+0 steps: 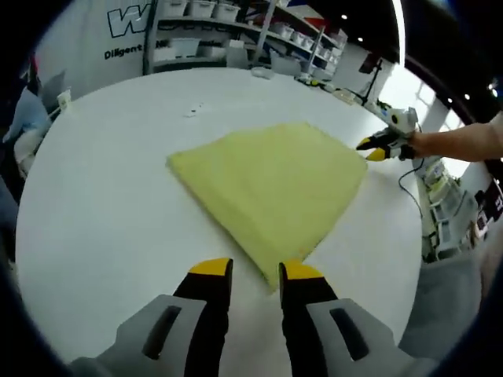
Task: Fold the garment on the visible template until the final outline fits inside the template.
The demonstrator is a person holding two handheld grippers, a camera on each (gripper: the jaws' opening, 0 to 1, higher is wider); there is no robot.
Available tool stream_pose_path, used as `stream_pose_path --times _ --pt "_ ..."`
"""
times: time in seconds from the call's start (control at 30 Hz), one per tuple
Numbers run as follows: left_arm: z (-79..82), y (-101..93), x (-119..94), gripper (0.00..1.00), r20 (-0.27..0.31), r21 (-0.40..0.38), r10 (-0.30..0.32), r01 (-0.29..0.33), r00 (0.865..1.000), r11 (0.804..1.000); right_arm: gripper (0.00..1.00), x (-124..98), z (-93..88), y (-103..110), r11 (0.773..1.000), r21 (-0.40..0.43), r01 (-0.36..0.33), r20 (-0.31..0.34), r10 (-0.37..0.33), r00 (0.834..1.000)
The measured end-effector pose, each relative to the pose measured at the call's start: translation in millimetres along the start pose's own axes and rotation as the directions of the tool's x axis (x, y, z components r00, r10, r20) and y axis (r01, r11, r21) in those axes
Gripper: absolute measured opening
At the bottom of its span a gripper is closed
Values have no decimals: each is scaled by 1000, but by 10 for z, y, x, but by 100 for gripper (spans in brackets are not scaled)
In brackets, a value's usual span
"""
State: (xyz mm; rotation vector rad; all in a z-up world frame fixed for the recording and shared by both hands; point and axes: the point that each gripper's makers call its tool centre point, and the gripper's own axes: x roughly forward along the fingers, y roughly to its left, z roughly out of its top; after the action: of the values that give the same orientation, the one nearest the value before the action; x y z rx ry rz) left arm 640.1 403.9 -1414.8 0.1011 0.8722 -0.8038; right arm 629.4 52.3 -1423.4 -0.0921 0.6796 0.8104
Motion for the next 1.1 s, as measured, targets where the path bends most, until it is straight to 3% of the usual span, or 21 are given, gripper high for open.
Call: stream_pose_path --times 0.33,0.77,1.1 --pt "-211 66 64 28 39 -52 56 -54 998 997 26 16 -149 223 1000 26 -4 20 4 1000" --pt "-223 47 152 13 72 -92 83 -77 994 993 23 103 -177 286 999 42 10 33 -11 999" --pt "-193 27 208 7 88 -100 85 -76 992 992 6 137 -108 252 999 32 17 48 -18 999"
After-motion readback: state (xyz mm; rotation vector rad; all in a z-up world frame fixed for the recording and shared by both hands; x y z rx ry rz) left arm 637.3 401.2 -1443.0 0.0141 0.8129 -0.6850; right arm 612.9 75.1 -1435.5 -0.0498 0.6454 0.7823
